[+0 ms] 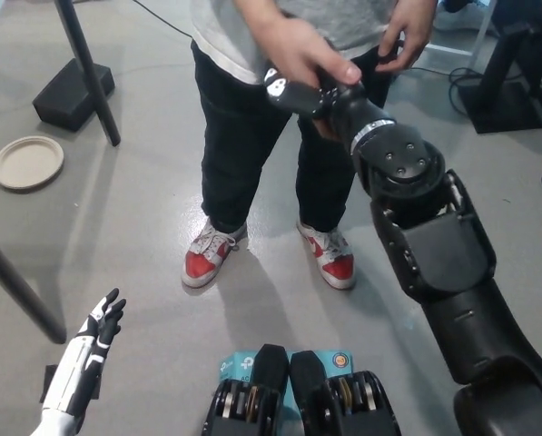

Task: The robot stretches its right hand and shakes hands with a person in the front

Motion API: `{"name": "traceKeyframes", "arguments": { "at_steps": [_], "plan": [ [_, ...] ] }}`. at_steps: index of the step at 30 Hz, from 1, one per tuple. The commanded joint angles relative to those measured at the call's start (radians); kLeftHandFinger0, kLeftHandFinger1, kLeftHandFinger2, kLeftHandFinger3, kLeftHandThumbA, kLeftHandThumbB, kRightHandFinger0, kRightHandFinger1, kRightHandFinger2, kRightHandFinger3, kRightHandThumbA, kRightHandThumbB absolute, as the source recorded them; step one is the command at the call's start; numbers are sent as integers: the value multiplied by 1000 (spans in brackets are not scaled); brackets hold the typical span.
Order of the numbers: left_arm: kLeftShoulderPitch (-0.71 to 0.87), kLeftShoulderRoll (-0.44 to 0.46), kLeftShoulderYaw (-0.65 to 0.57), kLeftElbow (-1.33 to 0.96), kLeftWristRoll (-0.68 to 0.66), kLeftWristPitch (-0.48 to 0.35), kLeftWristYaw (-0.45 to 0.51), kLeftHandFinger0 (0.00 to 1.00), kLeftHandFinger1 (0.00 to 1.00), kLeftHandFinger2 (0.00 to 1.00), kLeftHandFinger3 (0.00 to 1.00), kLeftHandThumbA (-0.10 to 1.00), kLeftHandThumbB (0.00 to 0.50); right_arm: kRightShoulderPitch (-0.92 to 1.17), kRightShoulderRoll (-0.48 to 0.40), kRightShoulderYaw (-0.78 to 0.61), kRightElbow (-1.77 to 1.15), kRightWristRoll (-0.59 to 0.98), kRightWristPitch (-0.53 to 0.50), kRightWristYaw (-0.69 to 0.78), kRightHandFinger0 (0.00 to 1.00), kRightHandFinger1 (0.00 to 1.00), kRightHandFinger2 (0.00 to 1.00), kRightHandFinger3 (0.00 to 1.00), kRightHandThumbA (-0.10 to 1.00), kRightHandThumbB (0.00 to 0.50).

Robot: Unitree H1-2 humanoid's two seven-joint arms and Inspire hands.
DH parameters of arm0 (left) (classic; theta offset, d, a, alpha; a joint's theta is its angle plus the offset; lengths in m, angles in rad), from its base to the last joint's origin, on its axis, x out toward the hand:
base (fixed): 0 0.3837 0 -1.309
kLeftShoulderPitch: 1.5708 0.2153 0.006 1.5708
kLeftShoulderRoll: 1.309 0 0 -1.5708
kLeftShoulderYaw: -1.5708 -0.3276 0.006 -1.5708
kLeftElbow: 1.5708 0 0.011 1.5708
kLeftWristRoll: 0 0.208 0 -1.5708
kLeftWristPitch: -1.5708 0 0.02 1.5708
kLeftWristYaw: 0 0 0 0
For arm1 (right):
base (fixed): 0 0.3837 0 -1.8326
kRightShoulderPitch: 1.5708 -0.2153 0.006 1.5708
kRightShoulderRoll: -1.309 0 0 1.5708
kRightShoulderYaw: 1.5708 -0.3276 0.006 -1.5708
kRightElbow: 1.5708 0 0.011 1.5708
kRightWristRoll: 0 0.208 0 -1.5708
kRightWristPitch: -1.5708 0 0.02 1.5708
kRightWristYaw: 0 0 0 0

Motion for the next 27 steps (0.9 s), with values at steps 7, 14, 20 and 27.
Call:
{"name": "traceKeyframes", "arguments": {
  "at_steps": [7,14,20,27],
  "plan": [
    [-14,21,7,-29,-1,-11,-9,1000,1000,1000,1000,1000,80,14,-50,-25,-521,-56,103,32,1000,1000,1000,1000,-75,23],
    [-13,20,8,-23,-3,-14,-8,1000,1000,1000,1000,1000,82,-45,-94,-49,-656,-117,103,110,1000,1000,1000,1000,-35,38],
    [-8,14,5,-31,-7,-17,-10,1000,1000,1000,1000,1000,70,-31,-72,-57,-502,-112,103,127,1000,1000,1000,1000,-43,61],
    [-18,16,3,-25,4,-21,-6,1000,1000,1000,1000,1000,89,-85,-60,-17,-70,-128,103,105,1000,1000,1000,1000,48,83]
  ]
}}
